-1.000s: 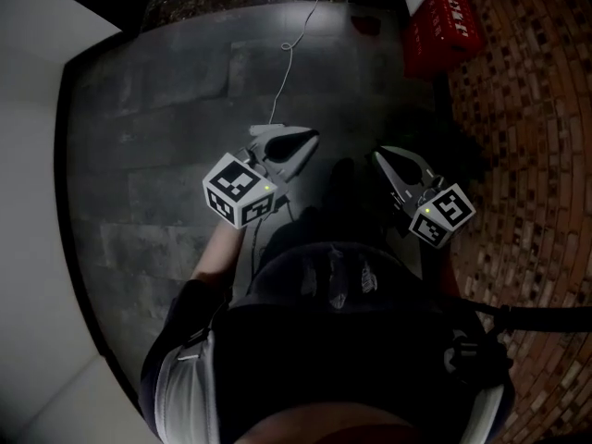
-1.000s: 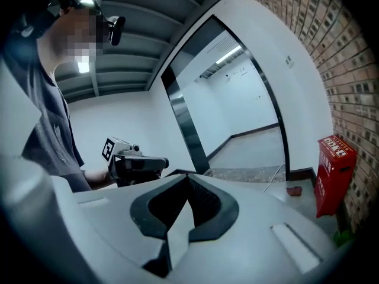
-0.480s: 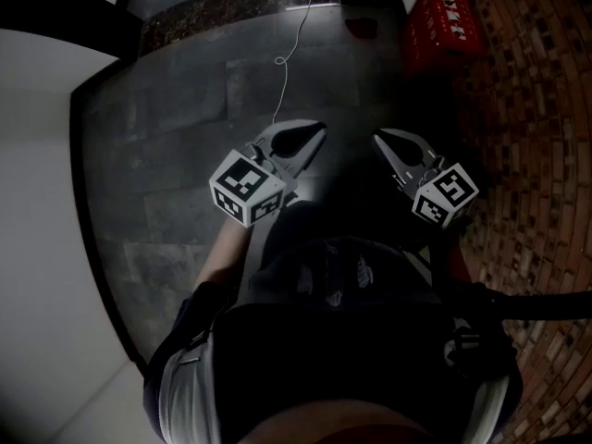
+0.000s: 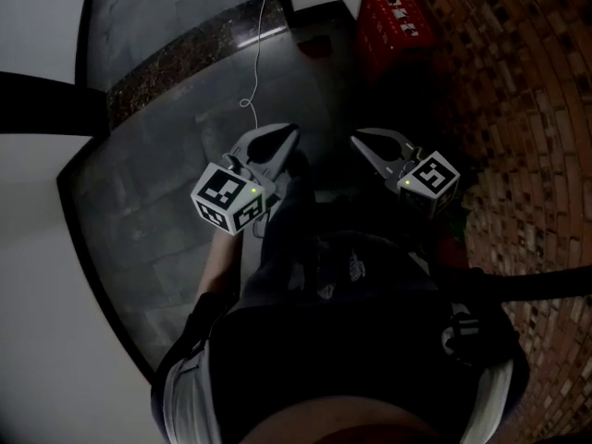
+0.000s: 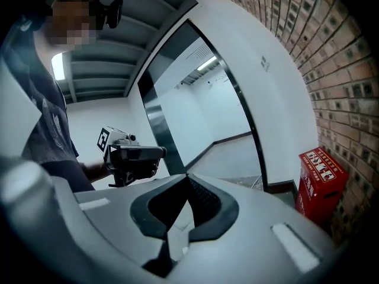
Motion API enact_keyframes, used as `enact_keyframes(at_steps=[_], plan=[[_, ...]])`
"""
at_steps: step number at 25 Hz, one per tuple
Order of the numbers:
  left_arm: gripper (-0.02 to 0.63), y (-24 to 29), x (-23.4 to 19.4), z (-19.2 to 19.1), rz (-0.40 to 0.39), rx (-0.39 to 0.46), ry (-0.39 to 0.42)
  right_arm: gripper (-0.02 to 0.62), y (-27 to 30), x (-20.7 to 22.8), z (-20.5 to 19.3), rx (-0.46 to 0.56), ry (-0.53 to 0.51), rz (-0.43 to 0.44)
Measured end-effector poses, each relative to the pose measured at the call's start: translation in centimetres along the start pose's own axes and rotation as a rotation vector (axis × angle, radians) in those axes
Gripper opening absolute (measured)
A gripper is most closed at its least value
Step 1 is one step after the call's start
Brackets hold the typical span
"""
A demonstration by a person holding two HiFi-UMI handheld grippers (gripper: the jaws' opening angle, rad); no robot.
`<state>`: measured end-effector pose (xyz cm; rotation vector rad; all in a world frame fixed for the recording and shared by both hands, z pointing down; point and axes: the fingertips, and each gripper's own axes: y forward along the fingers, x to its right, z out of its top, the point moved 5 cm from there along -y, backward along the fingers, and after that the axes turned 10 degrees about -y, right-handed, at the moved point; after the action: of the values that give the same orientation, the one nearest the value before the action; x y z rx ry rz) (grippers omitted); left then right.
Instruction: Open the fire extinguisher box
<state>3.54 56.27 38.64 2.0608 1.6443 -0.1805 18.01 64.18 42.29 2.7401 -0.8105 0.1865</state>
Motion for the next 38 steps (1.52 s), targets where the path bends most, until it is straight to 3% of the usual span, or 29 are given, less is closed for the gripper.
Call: enact_keyframes(at_steps=[10,16,26,38], plan=[[-0.003,1.7,-11.6,5.2,-0.151,-0.032,-0.001,0.002,11.3,4.3,4.6,-0.027,0.066,-0.095],[-0.003,3.9,-15.4,6.3,-0.238,-0.087,-0.017,0.002,14.4,5.8,5.9,-0.037,0.074,-0.128],[-0.003,10.1,-16.1,8.7,-0.320,-0.143,0.014,0.002,12.3,10.0,4.6,-0.027,0.165,-0.226],[-0.003,23.4,-12.2,13.0,-0.309,-0.199,0.082,0.002,8.5,20.4,4.7,0.005,0.195,-0.111]])
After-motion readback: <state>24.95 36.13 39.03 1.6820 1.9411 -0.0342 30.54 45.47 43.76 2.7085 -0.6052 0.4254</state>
